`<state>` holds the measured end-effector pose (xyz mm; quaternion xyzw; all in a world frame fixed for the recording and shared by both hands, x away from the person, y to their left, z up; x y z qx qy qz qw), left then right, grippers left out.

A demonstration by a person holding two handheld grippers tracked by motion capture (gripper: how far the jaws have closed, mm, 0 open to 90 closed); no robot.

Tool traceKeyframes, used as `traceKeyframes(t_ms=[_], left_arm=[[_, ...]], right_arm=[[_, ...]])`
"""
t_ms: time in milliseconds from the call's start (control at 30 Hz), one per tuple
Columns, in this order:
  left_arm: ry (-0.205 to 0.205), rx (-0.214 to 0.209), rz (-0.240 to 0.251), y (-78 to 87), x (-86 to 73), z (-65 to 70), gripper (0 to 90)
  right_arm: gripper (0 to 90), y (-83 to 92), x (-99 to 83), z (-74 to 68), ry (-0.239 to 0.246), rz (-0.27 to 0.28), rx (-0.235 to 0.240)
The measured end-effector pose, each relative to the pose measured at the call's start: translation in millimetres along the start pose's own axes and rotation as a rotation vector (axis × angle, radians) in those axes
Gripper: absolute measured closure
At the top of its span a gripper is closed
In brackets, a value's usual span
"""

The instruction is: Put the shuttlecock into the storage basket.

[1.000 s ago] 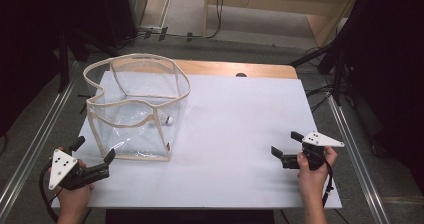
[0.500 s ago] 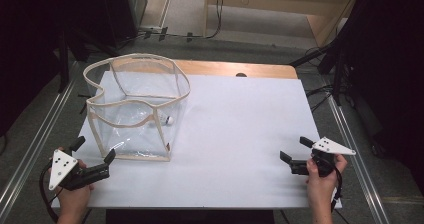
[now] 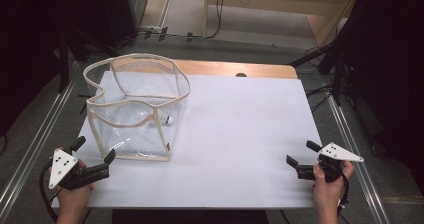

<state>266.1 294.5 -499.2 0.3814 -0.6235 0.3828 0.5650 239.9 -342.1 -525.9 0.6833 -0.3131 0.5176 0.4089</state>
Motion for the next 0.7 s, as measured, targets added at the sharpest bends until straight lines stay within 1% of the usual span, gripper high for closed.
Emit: traceKeyframes(t_ms=[67,167,300,333,467,533,700], left_arm=[[0.0,-0.001,0.001,0.3,0.1,-0.3,0.3],[0.005,-0.001,0.003,0.7,0.3,-0.8,0.3],[0.006,0.0,0.004,0.6,0.3,-1.0,0.3],[0.005,-0.001,0.003,0.6,0.3,-1.0,0.3],[0.008,0.001,0.004,0.6,0.3,-1.1,0.3],[0.008,0.002,0.005,0.6,0.3,-1.0,0.3],[0.003,0.003,0.003,0.2,0.2,-0.6,0.3]], right_arm=[[0.0,3.5,-0.5,3.2,-0.019,0.014,-0.003],[0.0,9.1,-1.2,9.3,-0.019,0.035,-0.018],[0.0,16.4,-2.9,16.9,-0.037,0.061,-0.035],[0.0,17.3,-3.3,17.4,-0.047,0.065,-0.038],[0.0,14.8,-4.7,17.0,-0.038,0.064,-0.031],[0.0,14.1,-5.2,16.6,-0.041,0.062,-0.03],[0.0,14.0,-8.4,19.2,-0.052,0.073,-0.047]])
Point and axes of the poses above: each handheld gripper's, and its own axes: y roughly backward along the jaws, x roughly out of its top, z roughly to its right, the point moved 4 cm from there along -y, roughly forward along the jaws, and after that the axes turned 14 degrees about z, right-handed, at the moved point
